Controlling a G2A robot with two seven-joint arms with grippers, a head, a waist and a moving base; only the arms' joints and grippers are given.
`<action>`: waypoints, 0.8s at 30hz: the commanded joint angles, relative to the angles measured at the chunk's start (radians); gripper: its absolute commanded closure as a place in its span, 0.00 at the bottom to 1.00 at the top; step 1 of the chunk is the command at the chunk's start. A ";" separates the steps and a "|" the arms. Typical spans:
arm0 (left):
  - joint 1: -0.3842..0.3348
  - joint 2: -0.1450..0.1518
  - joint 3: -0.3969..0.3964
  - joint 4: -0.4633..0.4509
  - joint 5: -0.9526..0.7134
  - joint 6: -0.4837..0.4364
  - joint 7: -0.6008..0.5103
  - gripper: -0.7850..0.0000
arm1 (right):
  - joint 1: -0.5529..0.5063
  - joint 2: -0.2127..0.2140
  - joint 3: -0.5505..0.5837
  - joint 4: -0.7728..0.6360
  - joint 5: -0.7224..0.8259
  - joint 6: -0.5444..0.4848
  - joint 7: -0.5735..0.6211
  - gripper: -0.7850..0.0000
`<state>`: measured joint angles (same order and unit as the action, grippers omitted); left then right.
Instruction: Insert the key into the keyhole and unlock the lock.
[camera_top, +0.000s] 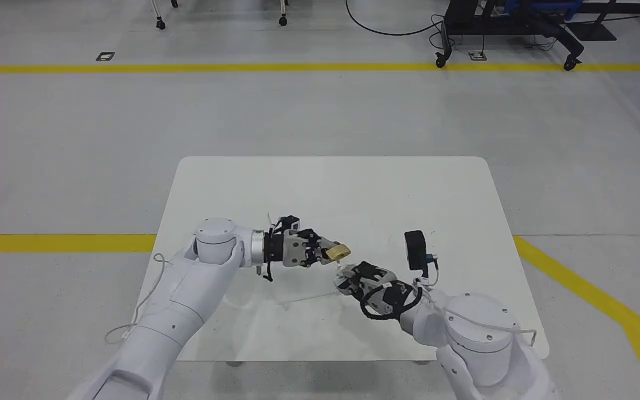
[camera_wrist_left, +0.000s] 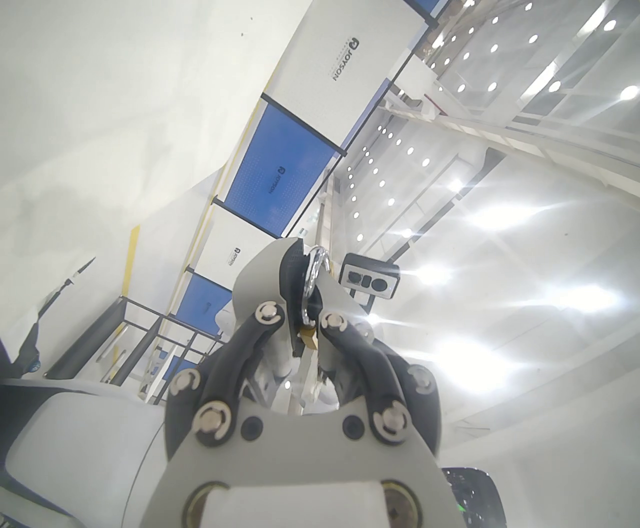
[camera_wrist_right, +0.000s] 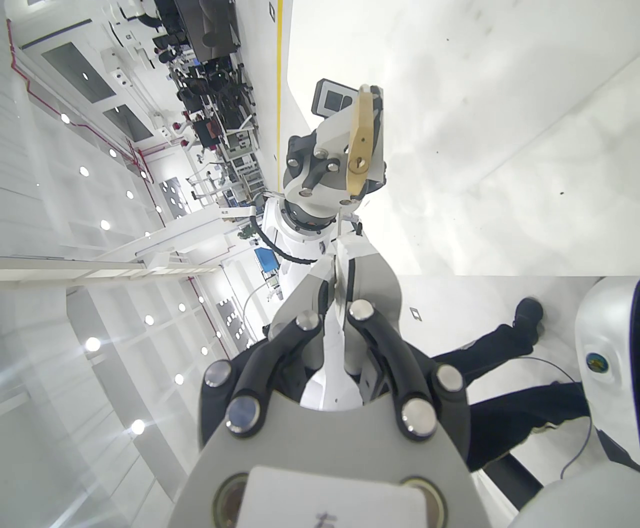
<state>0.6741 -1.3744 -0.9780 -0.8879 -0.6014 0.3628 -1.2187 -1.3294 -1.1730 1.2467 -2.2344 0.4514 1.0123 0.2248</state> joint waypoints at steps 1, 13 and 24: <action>-0.003 -0.001 0.005 0.005 -0.001 -0.004 -0.008 1.00 | 0.005 0.015 0.018 0.007 -0.001 0.000 0.043 1.00; -0.016 -0.002 0.019 0.018 -0.008 -0.008 -0.023 1.00 | 0.034 0.067 0.008 0.028 0.029 0.000 0.052 1.00; -0.031 -0.006 0.036 0.030 -0.014 -0.003 -0.035 1.00 | 0.093 0.093 -0.037 0.054 0.117 0.000 -0.029 1.00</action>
<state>0.6447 -1.3795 -0.9441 -0.8589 -0.6152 0.3600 -1.2529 -1.2430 -1.0826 1.2125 -2.1835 0.5578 1.0123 0.2059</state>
